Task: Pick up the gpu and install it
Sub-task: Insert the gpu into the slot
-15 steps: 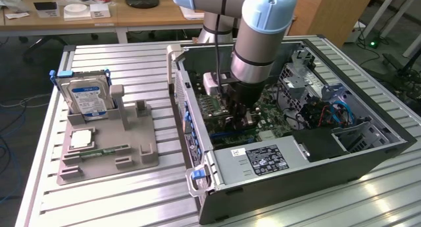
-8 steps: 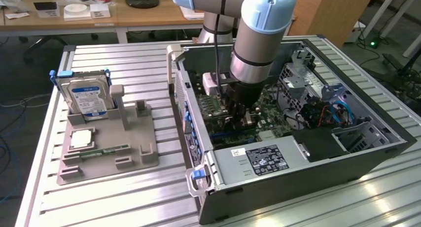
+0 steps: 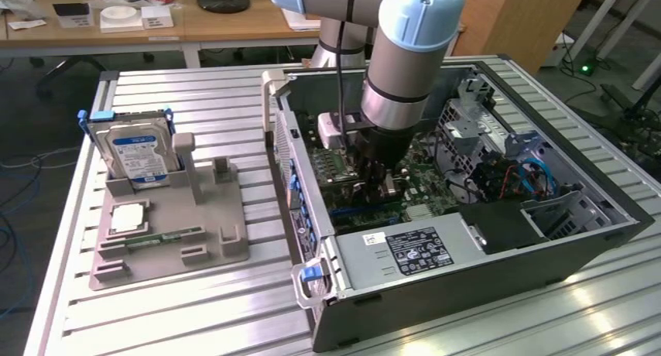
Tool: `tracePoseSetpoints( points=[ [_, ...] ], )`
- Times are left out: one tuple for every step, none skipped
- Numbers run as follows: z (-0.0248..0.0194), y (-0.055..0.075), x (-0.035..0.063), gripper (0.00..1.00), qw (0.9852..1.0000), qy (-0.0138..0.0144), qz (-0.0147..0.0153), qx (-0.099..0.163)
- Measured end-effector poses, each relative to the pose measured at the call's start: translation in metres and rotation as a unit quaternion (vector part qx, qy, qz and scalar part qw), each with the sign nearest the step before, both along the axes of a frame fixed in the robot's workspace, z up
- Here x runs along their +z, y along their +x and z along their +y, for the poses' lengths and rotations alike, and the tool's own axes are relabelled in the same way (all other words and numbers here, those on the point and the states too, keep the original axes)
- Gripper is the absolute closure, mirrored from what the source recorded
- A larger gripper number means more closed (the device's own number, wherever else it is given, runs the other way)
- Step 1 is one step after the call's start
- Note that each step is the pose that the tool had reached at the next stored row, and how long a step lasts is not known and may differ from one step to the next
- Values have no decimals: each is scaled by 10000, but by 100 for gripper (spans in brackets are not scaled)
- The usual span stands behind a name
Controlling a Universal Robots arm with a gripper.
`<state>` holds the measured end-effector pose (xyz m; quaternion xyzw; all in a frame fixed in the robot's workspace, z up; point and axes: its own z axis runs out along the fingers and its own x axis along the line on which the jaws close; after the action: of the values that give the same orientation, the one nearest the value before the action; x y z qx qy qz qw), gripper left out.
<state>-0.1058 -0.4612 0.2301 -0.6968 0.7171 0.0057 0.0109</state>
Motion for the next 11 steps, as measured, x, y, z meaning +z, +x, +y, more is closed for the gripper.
tracePoseSetpoints(
  points=[
    [3,0,0,72,10000,0,0,0],
    [8,0,0,72,10000,0,0,0],
    [12,0,0,72,10000,0,0,0],
    [14,1,0,72,10000,0,0,1],
    [14,1,0,72,10000,0,0,1],
    [14,1,0,72,10000,0,0,1],
    [15,1,-1,72,10000,0,0,1],
    [15,0,-1,72,10000,0,0,1],
    [15,0,-3,72,10000,0,0,0],
    [15,1,-6,72,10000,0,0,1],
    [15,1,-10,72,10000,1,0,1]
  ],
)
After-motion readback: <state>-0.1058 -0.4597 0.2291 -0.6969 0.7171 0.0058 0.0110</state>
